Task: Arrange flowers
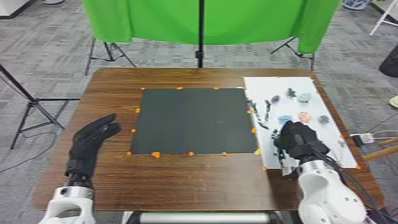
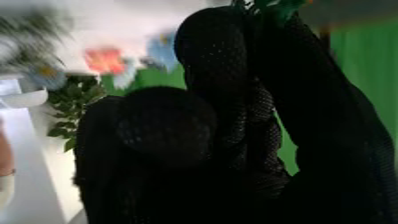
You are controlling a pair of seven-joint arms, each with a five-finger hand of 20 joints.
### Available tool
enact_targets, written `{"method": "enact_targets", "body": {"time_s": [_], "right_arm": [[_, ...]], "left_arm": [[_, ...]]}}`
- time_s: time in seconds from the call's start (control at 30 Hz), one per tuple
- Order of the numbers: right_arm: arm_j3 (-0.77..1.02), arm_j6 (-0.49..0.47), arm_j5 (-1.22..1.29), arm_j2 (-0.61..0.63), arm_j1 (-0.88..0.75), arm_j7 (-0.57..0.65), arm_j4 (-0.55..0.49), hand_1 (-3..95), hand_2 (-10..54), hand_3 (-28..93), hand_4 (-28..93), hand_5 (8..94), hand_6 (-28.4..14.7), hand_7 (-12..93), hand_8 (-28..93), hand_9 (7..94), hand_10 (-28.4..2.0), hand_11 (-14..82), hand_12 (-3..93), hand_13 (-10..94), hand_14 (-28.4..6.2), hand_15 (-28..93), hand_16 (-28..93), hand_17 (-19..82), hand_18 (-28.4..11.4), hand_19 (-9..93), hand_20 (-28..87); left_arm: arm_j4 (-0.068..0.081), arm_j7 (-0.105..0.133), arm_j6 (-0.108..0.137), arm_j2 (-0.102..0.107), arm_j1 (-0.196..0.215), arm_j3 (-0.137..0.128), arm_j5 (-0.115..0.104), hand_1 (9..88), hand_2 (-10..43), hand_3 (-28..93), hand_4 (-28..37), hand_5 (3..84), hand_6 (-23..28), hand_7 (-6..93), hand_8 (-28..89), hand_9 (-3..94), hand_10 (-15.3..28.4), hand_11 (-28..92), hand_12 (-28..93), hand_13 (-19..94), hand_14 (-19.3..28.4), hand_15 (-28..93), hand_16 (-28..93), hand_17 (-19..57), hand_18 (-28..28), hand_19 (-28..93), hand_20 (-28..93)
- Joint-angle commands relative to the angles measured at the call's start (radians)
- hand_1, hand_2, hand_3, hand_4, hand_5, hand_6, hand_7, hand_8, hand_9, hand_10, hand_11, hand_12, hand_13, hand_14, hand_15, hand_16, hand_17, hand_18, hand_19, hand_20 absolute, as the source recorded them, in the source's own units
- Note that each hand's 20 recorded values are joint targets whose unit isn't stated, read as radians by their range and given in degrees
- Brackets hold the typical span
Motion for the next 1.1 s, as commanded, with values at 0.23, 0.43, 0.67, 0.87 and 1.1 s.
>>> {"method": "enact_targets", "body": {"time_s": [0.23,0.43,0.67,0.87,1.1], "right_arm": [[-0.286,-0.079,0.126,-0.153,0.411,-0.073,0.036,57.7,-9.5,53,7,82.2,-3.1,30,23,92.9,-11.1,41.0,21.1,94,-1.4,61,20,74,-5.5,91,39],[-0.440,-0.102,0.127,-0.323,0.489,-0.093,0.190,57.1,-9.5,54,8,82.0,-2.8,31,23,92.8,-11.0,41.7,20.9,94,-1.4,62,20,74,-5.9,92,39],[-0.541,-0.097,0.129,-0.394,0.525,-0.070,0.317,56.5,-9.5,54,8,81.7,-2.7,33,22,92.7,-10.9,42.6,20.8,94,-1.4,63,20,74,-6.2,93,39],[-0.566,-0.114,0.160,-0.408,0.554,-0.044,0.382,56.3,-9.5,54,7,81.4,-2.6,33,21,92.5,-10.9,42.8,20.8,94,-1.3,63,20,74,-6.0,93,39],[-0.550,-0.087,0.104,-0.435,0.562,-0.052,0.461,57.7,-9.5,50,4,81.6,-3.3,33,19,92.6,-11.2,41.0,20.4,94,-1.5,61,20,74,-5.5,93,37]], "left_arm": [[0.092,0.028,0.070,0.032,0.005,-0.004,-0.121,31.7,-3.9,64,-12.1,48.8,2.3,17.1,-5,48.0,13.0,21,17,41,16.1,19,4,10.8,11.0,4,24],[0.102,0.040,0.074,0.034,-0.026,0.026,-0.131,30.7,-2.9,64,-12.8,48.4,2.3,16.7,-5,47.6,13.0,21,17,40,15.9,18,3,11.3,10.7,3,24],[0.099,0.075,0.089,0.040,-0.052,0.059,-0.159,27.3,-1.1,64,-15.7,46.1,2.0,15.2,-5,46.2,13.1,19,16,39,15.0,14,3,11.3,10.6,3,23],[0.101,0.068,0.070,0.046,-0.085,0.074,-0.153,25.9,-0.9,65,-18.2,45.2,2.0,14.4,-5,45.8,13.0,19,16,39,15.0,13,4,11.1,10.5,3,23],[0.107,0.065,0.051,0.044,-0.115,0.095,-0.148,26.8,-1.2,65,-17.9,45.5,2.1,14.7,-5,45.9,13.0,19,16,39,15.4,13,4,11.0,10.5,3,23]]}}
